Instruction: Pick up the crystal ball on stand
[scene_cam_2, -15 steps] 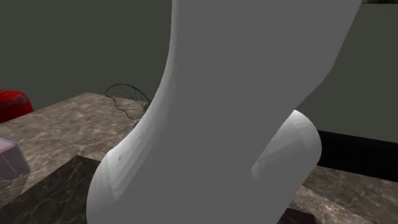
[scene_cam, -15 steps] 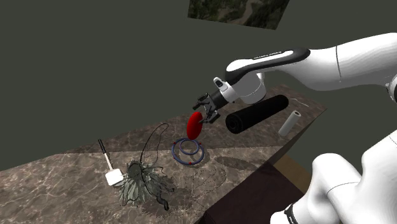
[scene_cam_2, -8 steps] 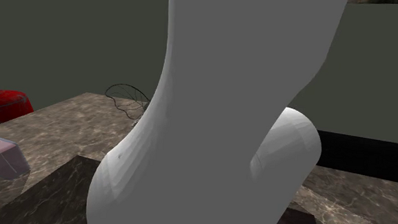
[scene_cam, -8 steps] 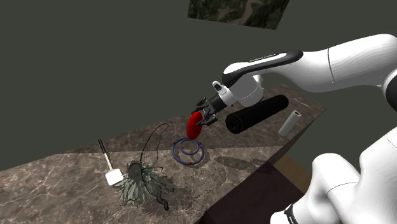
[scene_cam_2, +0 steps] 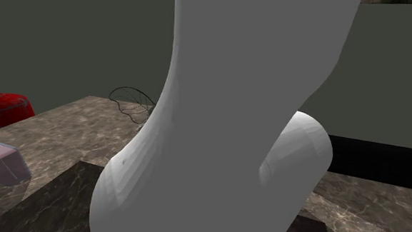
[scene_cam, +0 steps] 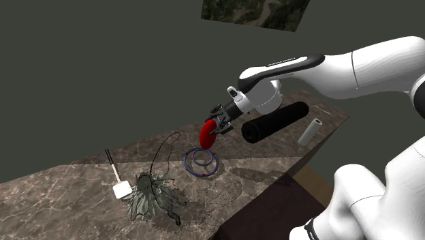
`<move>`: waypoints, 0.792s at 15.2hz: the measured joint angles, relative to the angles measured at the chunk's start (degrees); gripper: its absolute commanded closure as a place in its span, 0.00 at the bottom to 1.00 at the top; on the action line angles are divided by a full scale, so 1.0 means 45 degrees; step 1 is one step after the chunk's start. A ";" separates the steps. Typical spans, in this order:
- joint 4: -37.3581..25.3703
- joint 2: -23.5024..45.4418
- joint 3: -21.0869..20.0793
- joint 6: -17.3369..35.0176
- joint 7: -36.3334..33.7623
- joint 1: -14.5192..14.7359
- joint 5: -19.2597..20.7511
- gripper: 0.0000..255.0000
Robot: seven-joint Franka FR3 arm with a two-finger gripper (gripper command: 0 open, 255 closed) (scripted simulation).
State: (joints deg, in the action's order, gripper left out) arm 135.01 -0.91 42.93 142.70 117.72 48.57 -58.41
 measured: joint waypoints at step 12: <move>-0.0278 -0.1697 -0.0352 -0.0357 -0.2810 -0.0337 0.3017 1.00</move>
State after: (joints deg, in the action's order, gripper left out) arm 133.75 -8.54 41.34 141.10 105.08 47.05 -44.83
